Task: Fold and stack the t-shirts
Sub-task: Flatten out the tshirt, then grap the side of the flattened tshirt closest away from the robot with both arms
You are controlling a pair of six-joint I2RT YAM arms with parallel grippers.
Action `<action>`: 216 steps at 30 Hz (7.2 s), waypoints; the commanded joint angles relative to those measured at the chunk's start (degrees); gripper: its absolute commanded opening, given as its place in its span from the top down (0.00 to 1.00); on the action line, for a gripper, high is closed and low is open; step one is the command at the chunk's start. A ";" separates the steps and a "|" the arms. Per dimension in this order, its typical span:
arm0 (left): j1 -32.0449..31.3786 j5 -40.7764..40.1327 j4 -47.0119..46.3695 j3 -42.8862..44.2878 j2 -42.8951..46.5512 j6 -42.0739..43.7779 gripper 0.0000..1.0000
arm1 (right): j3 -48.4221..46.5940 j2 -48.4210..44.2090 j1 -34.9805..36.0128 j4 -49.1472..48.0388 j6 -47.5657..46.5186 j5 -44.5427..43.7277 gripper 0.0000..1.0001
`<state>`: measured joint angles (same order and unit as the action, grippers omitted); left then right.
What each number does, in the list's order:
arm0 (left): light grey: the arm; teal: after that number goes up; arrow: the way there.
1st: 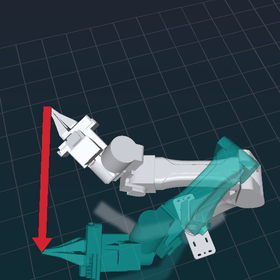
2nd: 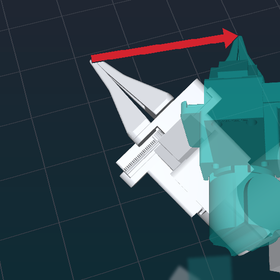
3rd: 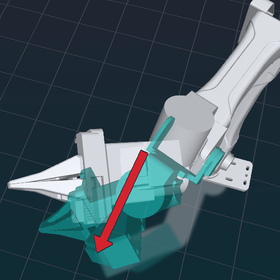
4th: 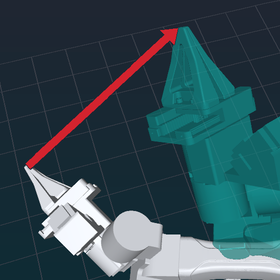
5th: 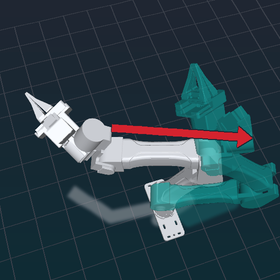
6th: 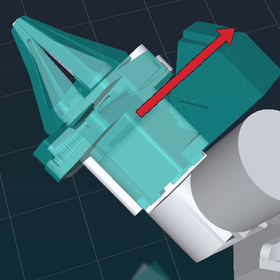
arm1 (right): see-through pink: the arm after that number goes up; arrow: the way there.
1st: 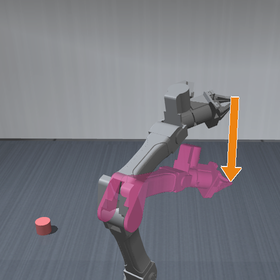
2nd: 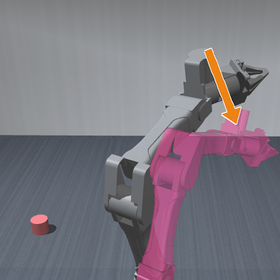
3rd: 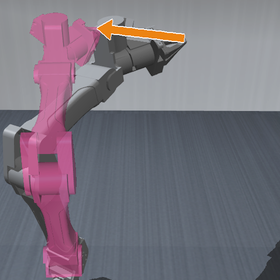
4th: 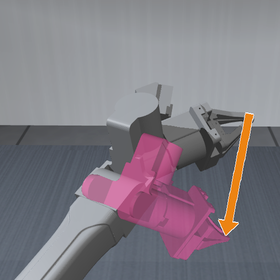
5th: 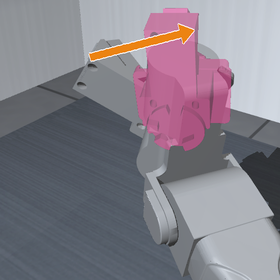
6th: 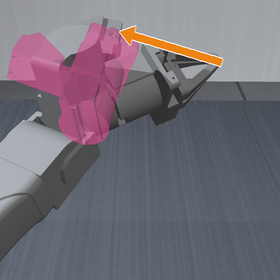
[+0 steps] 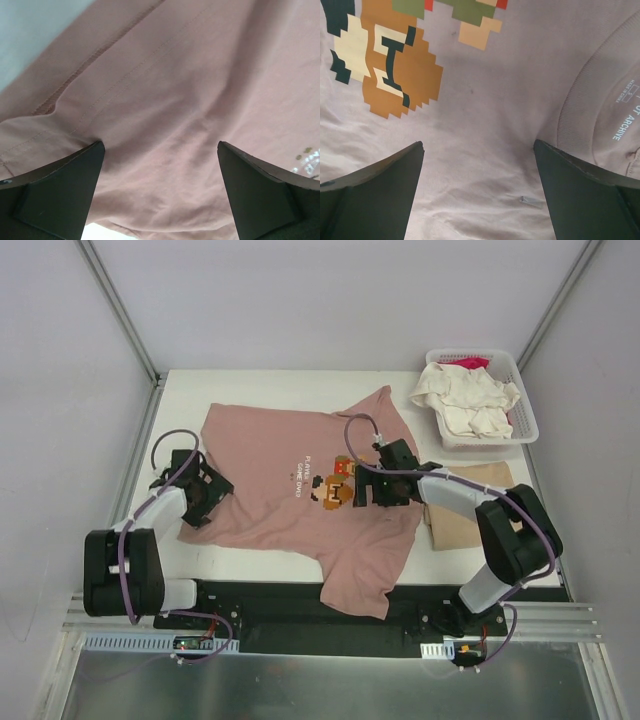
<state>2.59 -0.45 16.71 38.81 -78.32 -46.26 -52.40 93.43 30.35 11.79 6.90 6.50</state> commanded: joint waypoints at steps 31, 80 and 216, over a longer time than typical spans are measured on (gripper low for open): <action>-0.48 -7.37 13.71 4.43 13.38 0.12 0.01 | -40.91 23.09 -7.66 12.03 1.72 0.00 0.37; -0.48 -5.79 9.39 5.58 0.45 2.84 0.01 | -70.64 49.30 -12.42 3.77 8.31 2.54 0.90; 7.25 -10.63 4.12 -11.38 13.19 2.58 1.00 | 7.40 -21.10 40.84 25.91 5.67 -9.85 0.11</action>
<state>9.47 -13.04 20.34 29.91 -67.51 -45.12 -42.41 70.24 69.78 31.59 9.08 -1.50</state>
